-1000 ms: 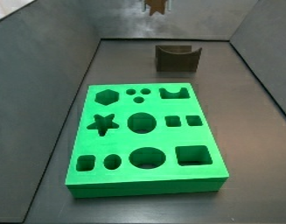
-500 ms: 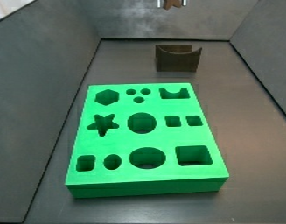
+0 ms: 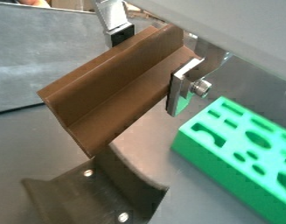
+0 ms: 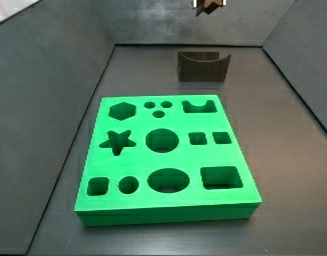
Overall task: Pick up the star object. Move up. Place the star object on the fixture. Regrasp the star object. Move to above the board. Insert the star object.
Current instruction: Place the star object on the fixture.
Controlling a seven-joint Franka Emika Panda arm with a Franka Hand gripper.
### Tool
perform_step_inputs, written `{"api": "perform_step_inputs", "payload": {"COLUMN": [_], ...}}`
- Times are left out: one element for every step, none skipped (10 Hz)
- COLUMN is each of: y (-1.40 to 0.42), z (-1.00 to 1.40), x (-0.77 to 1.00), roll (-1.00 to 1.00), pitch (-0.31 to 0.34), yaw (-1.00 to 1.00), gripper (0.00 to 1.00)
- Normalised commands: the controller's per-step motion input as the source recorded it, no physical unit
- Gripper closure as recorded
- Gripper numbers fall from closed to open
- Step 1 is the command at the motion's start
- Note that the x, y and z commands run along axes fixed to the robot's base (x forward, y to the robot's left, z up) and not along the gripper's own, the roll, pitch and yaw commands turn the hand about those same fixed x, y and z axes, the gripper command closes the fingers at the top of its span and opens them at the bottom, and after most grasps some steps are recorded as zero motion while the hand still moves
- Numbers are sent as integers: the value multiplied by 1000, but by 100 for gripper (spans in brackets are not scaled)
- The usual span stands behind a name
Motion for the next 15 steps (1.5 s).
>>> {"api": "perform_step_inputs", "payload": {"y": [47, 42, 41, 33, 132, 138, 141, 137, 139, 144, 137, 135, 113, 92, 84], "z": [-2, -6, -15, -5, -1000, -1000, -1000, -1000, -1000, -1000, -1000, -1000, -767, -563, -383], "x": [51, 51, 69, 76, 128, 131, 151, 157, 161, 167, 180, 188, 150, 125, 87], "roll": [-829, -644, -463, -268, -1000, -1000, -956, -854, -630, -454, -256, -203, -170, -155, -111], "pitch": [132, 105, 91, 78, 218, 202, 200, 176, 107, 57, 12, -16, -50, -68, -77], "yaw": [-82, -100, -110, -109, -174, -186, -223, -227, -232, -232, -209, -191, -155, -127, -95], "gripper": [100, 100, 100, 100, 100, 100, 100, 100, 100, 100, 100, 100, 100, 100, 100]}}
